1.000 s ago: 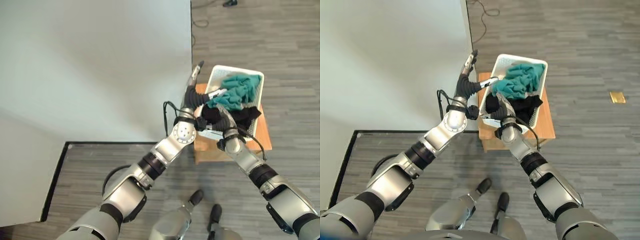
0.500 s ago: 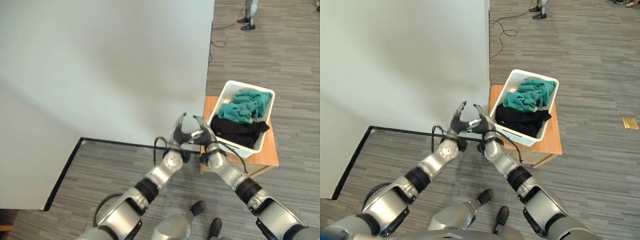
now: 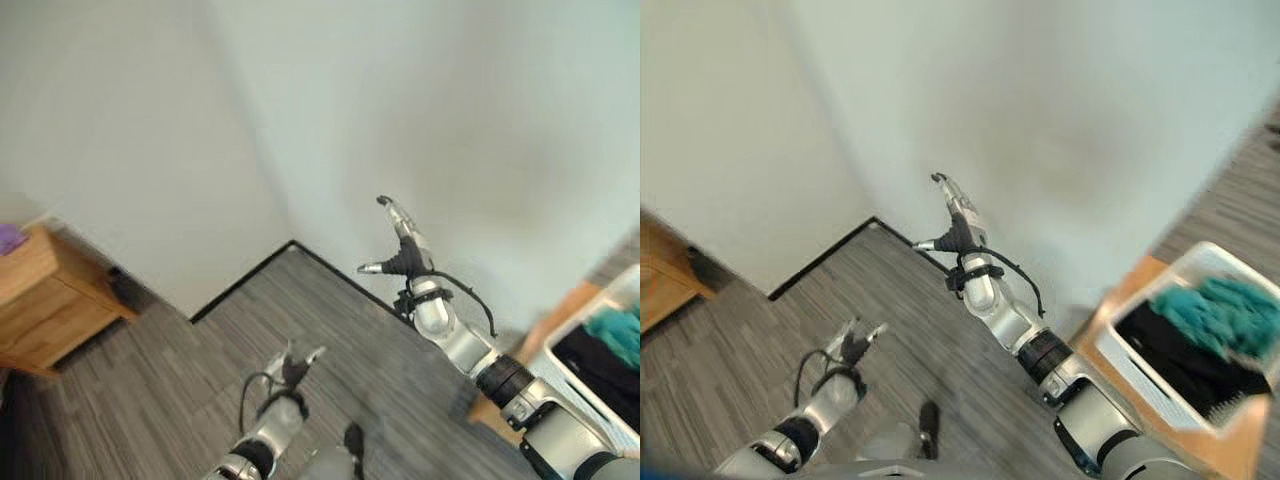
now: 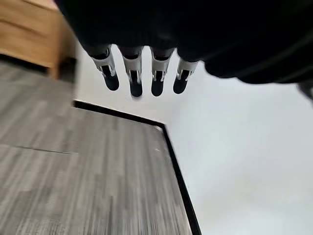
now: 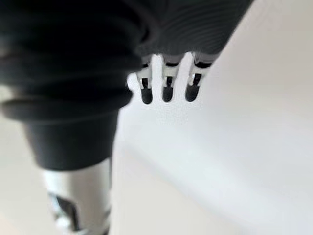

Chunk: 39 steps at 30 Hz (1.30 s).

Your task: Pick up bed clothes into laundry basket.

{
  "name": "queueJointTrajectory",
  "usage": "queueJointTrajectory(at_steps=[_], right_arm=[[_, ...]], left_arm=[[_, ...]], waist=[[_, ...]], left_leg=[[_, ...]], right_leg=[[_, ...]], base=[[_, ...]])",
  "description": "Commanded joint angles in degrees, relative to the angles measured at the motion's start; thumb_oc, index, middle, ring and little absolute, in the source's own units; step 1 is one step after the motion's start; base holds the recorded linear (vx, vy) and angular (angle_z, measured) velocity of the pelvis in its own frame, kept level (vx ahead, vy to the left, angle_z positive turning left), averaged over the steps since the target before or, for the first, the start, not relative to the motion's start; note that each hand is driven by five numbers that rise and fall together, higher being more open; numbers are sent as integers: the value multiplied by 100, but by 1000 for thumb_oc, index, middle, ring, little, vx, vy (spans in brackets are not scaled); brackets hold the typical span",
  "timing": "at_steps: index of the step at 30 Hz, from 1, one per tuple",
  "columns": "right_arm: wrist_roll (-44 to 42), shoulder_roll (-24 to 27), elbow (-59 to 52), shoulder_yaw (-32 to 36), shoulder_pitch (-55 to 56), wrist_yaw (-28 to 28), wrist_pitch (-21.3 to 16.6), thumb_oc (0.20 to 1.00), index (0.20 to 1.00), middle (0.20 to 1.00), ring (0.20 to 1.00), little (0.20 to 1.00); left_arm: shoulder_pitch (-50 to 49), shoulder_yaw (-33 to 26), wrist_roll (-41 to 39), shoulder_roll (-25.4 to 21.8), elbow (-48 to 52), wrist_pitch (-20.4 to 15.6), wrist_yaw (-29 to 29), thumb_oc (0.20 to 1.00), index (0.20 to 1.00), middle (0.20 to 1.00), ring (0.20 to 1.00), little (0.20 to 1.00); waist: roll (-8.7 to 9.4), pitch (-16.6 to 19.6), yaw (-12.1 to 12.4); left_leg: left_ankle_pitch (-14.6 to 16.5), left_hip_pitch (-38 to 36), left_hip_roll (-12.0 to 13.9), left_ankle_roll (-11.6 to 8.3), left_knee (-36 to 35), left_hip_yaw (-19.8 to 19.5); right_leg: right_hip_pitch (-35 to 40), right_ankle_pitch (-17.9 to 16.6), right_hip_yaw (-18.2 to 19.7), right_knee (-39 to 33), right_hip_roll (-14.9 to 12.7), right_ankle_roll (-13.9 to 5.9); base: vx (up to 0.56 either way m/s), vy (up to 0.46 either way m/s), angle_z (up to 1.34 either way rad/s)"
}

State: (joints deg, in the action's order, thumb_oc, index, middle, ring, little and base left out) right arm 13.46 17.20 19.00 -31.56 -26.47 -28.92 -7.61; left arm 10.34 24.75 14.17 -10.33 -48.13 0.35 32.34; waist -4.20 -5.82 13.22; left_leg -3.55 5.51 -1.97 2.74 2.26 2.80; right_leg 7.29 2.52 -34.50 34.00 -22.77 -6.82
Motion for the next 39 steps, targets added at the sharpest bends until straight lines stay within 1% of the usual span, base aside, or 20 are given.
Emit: queueJointTrajectory(at_steps=[1, 3, 6, 7, 9, 10, 13, 14, 17, 19, 21, 22, 23, 24, 26, 30, 33, 34, 35, 39], right_arm=[[38, -322, -38, -97, -494, 203, -259, 1000, 1000, 1000, 1000, 1000], [-64, -110, -175, 70, -131, 235, -261, 1000, 1000, 1000, 1000, 1000], [-238, 154, -488, 312, 310, 326, -270, 1000, 1000, 1000, 1000, 1000], [-475, 420, -820, 639, 763, 462, -340, 1000, 1000, 1000, 1000, 1000], [-635, 585, -1078, 940, 1045, 519, -343, 1000, 1000, 1000, 1000, 1000], [-1325, 998, -2414, 1579, 437, 657, -175, 1000, 1000, 1000, 1000, 1000], [-1118, 1169, -2812, 1615, 1696, 986, -490, 1000, 1000, 1000, 1000, 1000], [-1171, 1069, -2949, 1632, 2223, 1291, -397, 1000, 1000, 1000, 1000, 1000], [-1052, 1012, -2707, 1269, 1966, 1401, -529, 1000, 1000, 1000, 1000, 1000], [-970, 1155, -2640, 1269, 1830, 1414, -526, 1000, 1000, 1000, 1000, 1000], [-874, 1195, -2582, 1356, 1744, 1348, -440, 1000, 1000, 1000, 1000, 1000], [-826, 1144, -2634, 1396, 1703, 1302, -415, 1000, 1000, 1000, 1000, 1000], [-825, 1141, -2634, 1396, 1696, 1302, -415, 1000, 1000, 1000, 1000, 1000], [-795, 1056, -2604, 1600, 1718, 1237, -424, 1000, 1000, 1000, 1000, 1000], [-921, 904, -2600, 1760, 1832, 1253, -402, 1000, 1000, 1000, 1000, 1000], [-1645, 477, -2420, 1819, 1995, 1612, -436, 1000, 1000, 1000, 1000, 1000], [-2785, 64, -2147, 1859, 2015, 2113, -555, 1000, 1000, 1000, 1000, 1000], [-2811, 42, -2070, 1860, 1979, 2116, -559, 1000, 1000, 1000, 1000, 1000], [-3075, -58, -2035, 1945, 1922, 2091, -681, 1000, 1000, 1000, 1000, 1000], [-3529, -174, -2101, 1989, 1913, 2178, -732, 1000, 1000, 1000, 1000, 1000]], left_arm=[[241, -223, -437, -539, 922, -474, 515, 1000, 1000, 1000, 1000, 1000], [-219, -801, -792, -904, 2106, -706, 577, 1000, 1000, 1000, 1000, 1000], [-710, -1291, -1229, -1126, 3282, -1006, 407, 1000, 1000, 1000, 1000, 1000], [-885, -1488, -1303, -1292, 4004, -1211, 259, 1000, 1000, 1000, 1000, 1000], [-765, -1485, -1398, -1396, 4417, -1339, 64, 1000, 1000, 1000, 1000, 1000], [-805, -1746, -1617, -1720, 4516, -1386, -111, 1000, 1000, 1000, 1000, 1000], [-701, -1916, -1751, -1714, 4894, -1546, -83, 1000, 1000, 1000, 1000, 1000], [-1160, -2137, -2060, -1766, 5252, -1846, -364, 1000, 1000, 1000, 1000, 1000], [-1711, -2462, -2665, -1480, 5537, -2217, -587, 1000, 1000, 1000, 1000, 1000], [-1855, -2559, -2887, -1283, 5555, -2158, -761, 1000, 1000, 1000, 1000, 1000], [-1744, -2528, -3007, -1280, 5581, -2039, -1039, 1000, 1000, 1000, 1000, 1000], [-1708, -2485, -2967, -1314, 5663, -2055, -1068, 1000, 1000, 1000, 1000, 1000], [-1704, -2488, -2967, -1316, 5665, -2053, -1068, 1000, 1000, 1000, 1000, 1000], [-1548, -2388, -3004, -1363, 5508, -2061, -1167, 1000, 1000, 1000, 1000, 1000], [-1439, -2294, -3199, -1382, 5497, -1990, -1357, 1000, 1000, 1000, 1000, 1000], [-1423, -2016, -3331, -1432, 5481, -1772, -1833, 1000, 1000, 1000, 1000, 1000], [-1108, -1731, -3278, -1609, 5429, -1578, -2213, 1000, 1000, 1000, 1000, 1000], [-1028, -1663, -3304, -1620, 5411, -1622, -2241, 1000, 1000, 1000, 1000, 1000], [-783, -1465, -3279, -1609, 5324, -1637, -2252, 1000, 1000, 1000, 1000, 1000], [-645, -1352, -3329, -1566, 5274, -1549, -2289, 1000, 1000, 1000, 1000, 1000]], waist=[[52, -246, 259], [83, -175, 255], [64, -157, 199], [67, -212, 19], [58, -234, -268], [115, -149, -392], [142, -235, -658], [248, -180, -621], [352, -50, -371], [436, -177, -412], [596, -348, -694], [637, -424, -750], [640, -419, -752], [708, -416, -947], [709, -320, -1053], [753, -163, -1115], [810, -361, -1198], [787, -448, -1271], [724, -554, -1437], [770, -632, -1572]], left_leg=[[238, -271, -182, 303, -522, -586], [89, -307, -409, 243, -617, -1454], [27, -291, -529, 137, -615, -2301], [28, -436, -657, 29, -625, -3111], [-44, -514, -753, -134, -631, -3721], [-24, -540, -708, -212, -650, -3890], [47, -545, -602, -325, -678, -3914], [83, -530, -597, -449, -651, -4137], [38, -309, -470, -623, -656, -4339], [32, 144, -325, -609, -485, -3402], [456, 434, 268, -346, 116, -393], [591, 476, 400, -350, 412, 285], [581, 505, 403, -351, 430, 285], [901, 446, 619, -308, 936, 1294], [1076, 261, 847, -395, 938, 1685], [818, -354, 519, -229, -270, 1214], [666, -595, 279, 5, -580, 837], [585, -626, 286, -6, -639, 678], [461, -582, 363, -62, -678, 339], [364, -555, 288, -195, -726, -245]], right_leg=[[-1107, -46, 1499, -131, 1206, 95], [-1481, 245, 2463, -374, 1914, 113], [-1652, 447, 3184, -784, 2278, 207], [-1836, 513, 4261, -1296, 2602, 304], [-1799, 247, 5199, -1921, 2879, 236], [-1814, 183, 5573, -2093, 2929, 193], [-1784, -103, 5470, -2728, 2601, 143], [-1468, -192, 5156, -3191, 2258, 163], [-1190, -281, 4966, -3614, 2235, 231], [-999, -220, 4517, -3756, 2112, 281], [-901, -171, 3493, -3795, 1765, 194], [-885, -171, 3169, -3804, 1675, 191], [-903, -186, 3169, -3807, 1676, 193], [-809, -53, 2405, -3682, 1528, 293], [-611, 205, 1804, -3501, 1439, 319], [-665, 353, 1104, -2321, 1080, 167], [-1221, -711, 1358, -399, 712, -99], [-1487, -873, 1718, 2, 809, -158], [-1833, -601, 2541, 238, 1426, -122], [-2045, -73, 3386, -499, 2048, 40]], base=[[75, -80, 301], [139, -111, 188], [116, -230, 243], [202, -231, 231], [230, -281, 316], [125, -310, 335], [85, -252, 316], [55, -379, 177], [32, -336, 41], [-72, -297, 80], [-243, -179, 186], [-218, -109, 299], [-275, -166, 319], [-120, -143, 204], [-26, -74, 148], [110, 140, 222], [36, 140, 143], [-102, -16, 204], [-55, -67, 231], [31, -85, 155]])
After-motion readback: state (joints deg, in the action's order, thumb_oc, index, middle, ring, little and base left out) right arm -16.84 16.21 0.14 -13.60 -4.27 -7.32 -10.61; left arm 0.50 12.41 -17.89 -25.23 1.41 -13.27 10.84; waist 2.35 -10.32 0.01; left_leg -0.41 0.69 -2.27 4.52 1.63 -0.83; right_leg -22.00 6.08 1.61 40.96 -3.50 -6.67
